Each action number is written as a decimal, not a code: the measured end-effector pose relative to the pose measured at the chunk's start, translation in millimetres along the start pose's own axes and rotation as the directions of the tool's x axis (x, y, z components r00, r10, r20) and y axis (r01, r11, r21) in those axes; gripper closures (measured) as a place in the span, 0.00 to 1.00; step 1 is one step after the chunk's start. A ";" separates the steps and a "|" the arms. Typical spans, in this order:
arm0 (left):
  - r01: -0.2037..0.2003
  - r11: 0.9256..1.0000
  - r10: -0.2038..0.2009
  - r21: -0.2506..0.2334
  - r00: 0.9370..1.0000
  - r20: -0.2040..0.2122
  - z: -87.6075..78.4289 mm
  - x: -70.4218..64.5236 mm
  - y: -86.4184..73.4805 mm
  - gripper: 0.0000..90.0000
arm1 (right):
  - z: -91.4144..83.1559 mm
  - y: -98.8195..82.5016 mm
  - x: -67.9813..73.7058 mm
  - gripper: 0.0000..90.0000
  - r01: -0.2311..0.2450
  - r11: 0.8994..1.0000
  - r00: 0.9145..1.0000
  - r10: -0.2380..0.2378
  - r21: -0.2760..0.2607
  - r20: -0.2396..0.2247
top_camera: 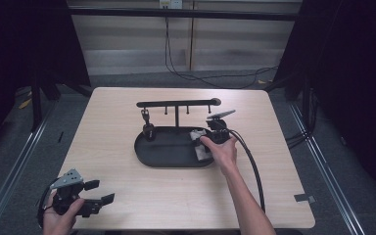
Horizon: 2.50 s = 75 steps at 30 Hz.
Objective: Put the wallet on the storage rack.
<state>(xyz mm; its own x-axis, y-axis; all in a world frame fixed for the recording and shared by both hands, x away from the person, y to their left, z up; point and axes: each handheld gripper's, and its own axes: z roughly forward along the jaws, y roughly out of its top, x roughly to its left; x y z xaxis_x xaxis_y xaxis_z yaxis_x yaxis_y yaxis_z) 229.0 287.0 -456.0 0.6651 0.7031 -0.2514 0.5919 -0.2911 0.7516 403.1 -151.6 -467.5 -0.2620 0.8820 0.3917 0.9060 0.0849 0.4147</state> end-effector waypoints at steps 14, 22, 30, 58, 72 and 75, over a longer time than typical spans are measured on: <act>0.000 1.000 0.000 0.005 1.000 0.005 0.8 -0.3 -0.1 0.20 | 11.1 -2.1 2.5 0.34 0.046 0.999 0.997 -0.047 0.020 0.055; -0.002 1.000 0.002 0.010 1.000 -0.004 0.8 -0.3 -0.1 0.20 | 12.7 -2.0 3.2 0.35 0.042 0.999 0.998 -0.043 0.007 0.046; 0.003 1.000 -0.003 0.009 1.000 -0.001 1.0 0.1 -0.3 0.20 | 7.5 -1.4 3.0 0.31 0.047 0.999 0.998 -0.047 0.004 0.051; 0.049 0.999 -0.049 0.003 0.998 -0.029 1.6 4.6 -1.2 0.20 | -62.9 -26.8 2.6 0.20 0.231 0.956 0.971 -0.214 -0.179 0.110; 0.044 0.999 -0.043 0.015 0.999 -0.029 3.9 4.6 -1.2 0.20 | -83.3 -70.7 -22.0 0.18 0.214 0.957 0.974 -0.195 -0.197 0.113; 0.045 0.999 -0.045 0.006 0.999 -0.028 3.2 3.9 -1.0 0.20 | -86.5 -83.2 -24.8 0.18 0.221 0.955 0.973 -0.202 -0.197 0.114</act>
<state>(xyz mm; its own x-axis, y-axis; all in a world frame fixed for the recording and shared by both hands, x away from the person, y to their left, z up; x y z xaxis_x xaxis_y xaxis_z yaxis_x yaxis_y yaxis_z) 232.5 287.9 -459.8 0.6245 0.7336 -0.2679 0.6244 -0.2630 0.7355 305.4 -220.6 -440.7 -0.3997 0.8938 0.2034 0.7415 0.1848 0.6450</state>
